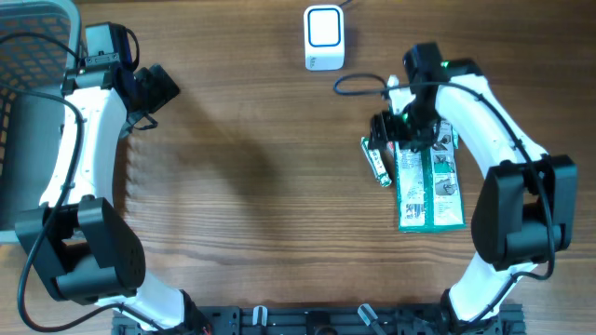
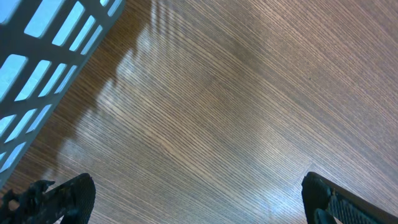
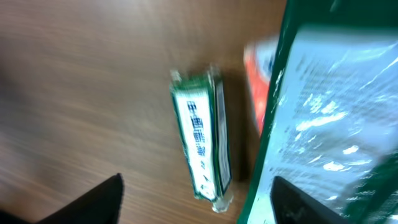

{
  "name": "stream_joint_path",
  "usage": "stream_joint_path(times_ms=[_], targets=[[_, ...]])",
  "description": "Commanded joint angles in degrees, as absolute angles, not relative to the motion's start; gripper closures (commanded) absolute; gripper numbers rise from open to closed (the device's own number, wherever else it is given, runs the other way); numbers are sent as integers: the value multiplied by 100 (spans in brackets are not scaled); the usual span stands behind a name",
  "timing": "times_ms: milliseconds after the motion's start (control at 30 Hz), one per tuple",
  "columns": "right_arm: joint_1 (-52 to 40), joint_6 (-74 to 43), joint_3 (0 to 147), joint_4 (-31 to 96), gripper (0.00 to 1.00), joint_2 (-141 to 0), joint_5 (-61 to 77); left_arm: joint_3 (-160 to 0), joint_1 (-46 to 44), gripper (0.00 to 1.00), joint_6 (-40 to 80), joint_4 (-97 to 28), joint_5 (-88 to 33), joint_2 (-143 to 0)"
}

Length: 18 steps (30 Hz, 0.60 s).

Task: Scan the item barcode
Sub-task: 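Carry the green stick right and drop it beside the gloves pack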

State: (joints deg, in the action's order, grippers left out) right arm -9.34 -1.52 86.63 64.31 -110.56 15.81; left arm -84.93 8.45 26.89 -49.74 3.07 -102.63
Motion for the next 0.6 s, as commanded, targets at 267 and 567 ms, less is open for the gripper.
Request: stream_joint_path(times_ms=[267,567], targets=[[-937,-156,9336,5638,0,-10698,1389,-8519,928,0,2727,-4976,301,-10265],[-937,-154,9336,4504,0,-10698,1389,-8519,928,0,2727,-4976,301,-10265]])
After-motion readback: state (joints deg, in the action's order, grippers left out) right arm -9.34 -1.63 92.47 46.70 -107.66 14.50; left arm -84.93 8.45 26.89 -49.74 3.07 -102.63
